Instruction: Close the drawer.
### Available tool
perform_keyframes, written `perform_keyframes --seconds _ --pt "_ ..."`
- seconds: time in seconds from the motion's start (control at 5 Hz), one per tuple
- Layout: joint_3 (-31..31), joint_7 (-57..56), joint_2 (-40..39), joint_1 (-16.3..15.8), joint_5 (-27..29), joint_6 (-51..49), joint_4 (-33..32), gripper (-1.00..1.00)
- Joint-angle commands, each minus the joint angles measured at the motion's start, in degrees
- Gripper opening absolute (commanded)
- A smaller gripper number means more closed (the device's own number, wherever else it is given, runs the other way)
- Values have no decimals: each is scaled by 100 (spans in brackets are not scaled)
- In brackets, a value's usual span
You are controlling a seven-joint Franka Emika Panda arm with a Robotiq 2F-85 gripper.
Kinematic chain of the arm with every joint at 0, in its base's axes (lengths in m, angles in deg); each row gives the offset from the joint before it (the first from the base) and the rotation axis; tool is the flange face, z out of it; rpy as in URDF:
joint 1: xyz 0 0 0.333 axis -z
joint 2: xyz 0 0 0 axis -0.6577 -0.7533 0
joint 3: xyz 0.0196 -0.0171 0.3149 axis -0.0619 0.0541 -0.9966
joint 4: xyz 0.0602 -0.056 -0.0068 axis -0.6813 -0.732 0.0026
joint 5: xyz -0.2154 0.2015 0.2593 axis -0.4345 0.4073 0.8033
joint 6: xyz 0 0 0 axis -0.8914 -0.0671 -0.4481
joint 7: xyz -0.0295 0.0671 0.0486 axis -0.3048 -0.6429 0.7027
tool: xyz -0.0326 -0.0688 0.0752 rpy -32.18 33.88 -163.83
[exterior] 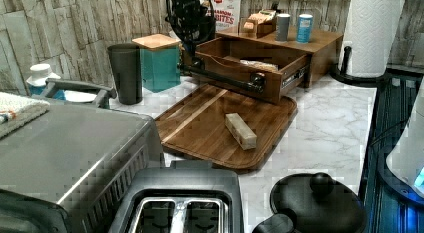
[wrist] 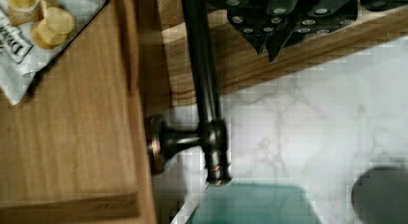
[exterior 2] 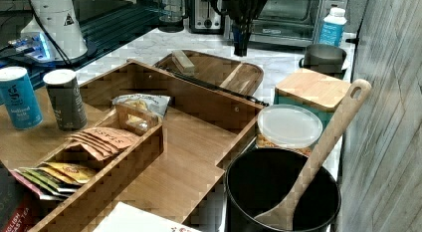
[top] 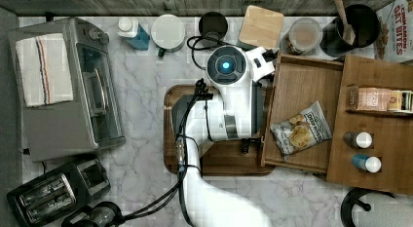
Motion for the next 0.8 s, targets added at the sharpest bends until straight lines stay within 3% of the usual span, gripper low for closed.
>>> perform_keyframes --seconds 0.2,0.8 --pt "-31 119 -276 -256 -172 379 -433 -100" --pt "-19 -1097 -676 198 32 395 -142 -100"
